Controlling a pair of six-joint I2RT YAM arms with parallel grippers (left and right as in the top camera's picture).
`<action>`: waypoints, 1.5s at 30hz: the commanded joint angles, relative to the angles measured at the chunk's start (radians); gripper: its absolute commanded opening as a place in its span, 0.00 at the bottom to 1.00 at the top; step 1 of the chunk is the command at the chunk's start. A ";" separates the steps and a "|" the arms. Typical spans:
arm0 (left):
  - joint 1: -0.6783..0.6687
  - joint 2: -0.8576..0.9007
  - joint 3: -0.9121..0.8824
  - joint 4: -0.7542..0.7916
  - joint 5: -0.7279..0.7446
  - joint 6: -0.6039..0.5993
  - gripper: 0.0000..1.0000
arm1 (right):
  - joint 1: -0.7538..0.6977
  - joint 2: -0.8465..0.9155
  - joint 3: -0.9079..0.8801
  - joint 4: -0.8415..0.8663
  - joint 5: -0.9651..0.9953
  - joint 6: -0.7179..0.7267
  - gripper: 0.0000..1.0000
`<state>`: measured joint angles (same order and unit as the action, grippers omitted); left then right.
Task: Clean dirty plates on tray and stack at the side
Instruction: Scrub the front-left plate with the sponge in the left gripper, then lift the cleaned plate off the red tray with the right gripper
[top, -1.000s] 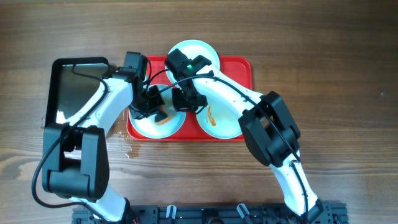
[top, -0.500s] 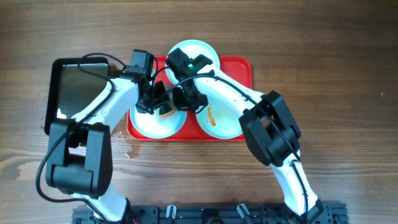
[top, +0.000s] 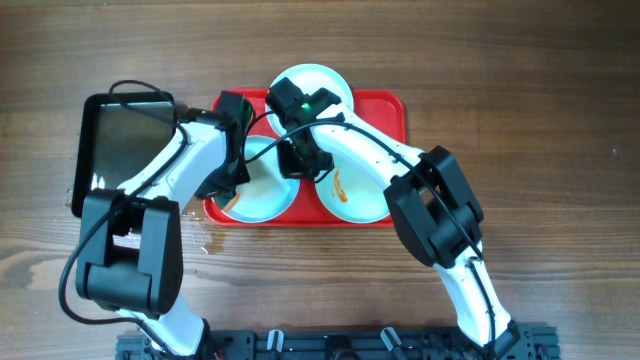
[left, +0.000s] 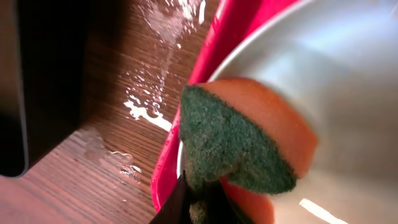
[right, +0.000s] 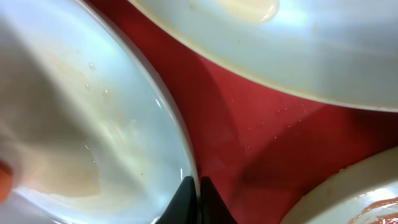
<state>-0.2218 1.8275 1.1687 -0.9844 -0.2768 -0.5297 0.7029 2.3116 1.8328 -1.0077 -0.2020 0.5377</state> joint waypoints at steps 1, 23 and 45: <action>0.003 -0.101 0.042 0.017 -0.010 -0.066 0.04 | 0.006 0.023 -0.008 -0.002 0.006 -0.006 0.04; -0.028 -0.047 -0.149 0.277 0.428 -0.057 0.04 | 0.006 0.023 -0.008 -0.002 0.005 0.012 0.04; -0.029 -0.413 -0.080 0.074 0.026 -0.111 0.04 | 0.006 -0.031 0.028 0.002 0.011 -0.017 0.04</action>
<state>-0.2535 1.5303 1.0626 -0.9096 -0.2951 -0.6201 0.7063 2.3116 1.8328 -0.9936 -0.2020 0.5484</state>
